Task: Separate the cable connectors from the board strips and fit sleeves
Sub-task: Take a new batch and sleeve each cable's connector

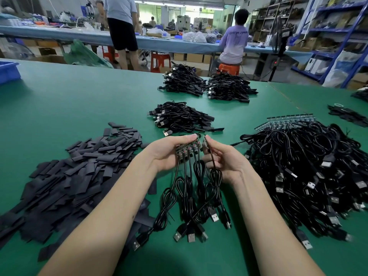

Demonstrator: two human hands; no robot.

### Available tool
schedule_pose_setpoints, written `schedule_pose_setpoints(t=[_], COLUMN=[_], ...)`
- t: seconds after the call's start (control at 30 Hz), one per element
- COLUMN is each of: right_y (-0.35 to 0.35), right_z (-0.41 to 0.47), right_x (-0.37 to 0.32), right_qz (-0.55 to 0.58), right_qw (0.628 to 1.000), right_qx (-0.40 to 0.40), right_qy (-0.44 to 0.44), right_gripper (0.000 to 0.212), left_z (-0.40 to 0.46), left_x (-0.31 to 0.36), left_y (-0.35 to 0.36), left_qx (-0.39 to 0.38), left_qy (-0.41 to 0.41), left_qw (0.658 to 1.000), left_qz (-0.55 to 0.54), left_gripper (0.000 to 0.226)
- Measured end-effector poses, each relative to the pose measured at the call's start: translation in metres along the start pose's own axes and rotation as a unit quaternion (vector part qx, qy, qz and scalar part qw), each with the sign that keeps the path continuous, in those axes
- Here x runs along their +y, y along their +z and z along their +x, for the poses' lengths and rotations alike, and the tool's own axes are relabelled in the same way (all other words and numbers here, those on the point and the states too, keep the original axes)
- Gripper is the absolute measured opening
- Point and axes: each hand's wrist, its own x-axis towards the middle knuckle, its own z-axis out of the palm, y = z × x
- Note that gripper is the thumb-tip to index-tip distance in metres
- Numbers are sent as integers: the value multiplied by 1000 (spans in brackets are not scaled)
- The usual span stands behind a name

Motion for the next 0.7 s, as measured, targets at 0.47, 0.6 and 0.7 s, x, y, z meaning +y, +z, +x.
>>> schedule_pose_setpoints(t=[0.47, 0.6, 0.7], right_y=[-1, 12, 18], right_z=[-24, -20, -18], right_x=[-39, -25, -28], right_qz=[-242, -259, -342], right_qw=[926, 914, 870], right_qx=[212, 239, 262], right_qy=[-197, -201, -240], right_gripper=[15, 16, 17], left_z=[14, 19, 21], left_x=[-17, -30, -34], left_y=[31, 42, 41], left_qx=[148, 95, 107], left_qy=[141, 103, 95], left_qw=[955, 989, 990], left_qz=[217, 47, -23], left_gripper=[18, 29, 21])
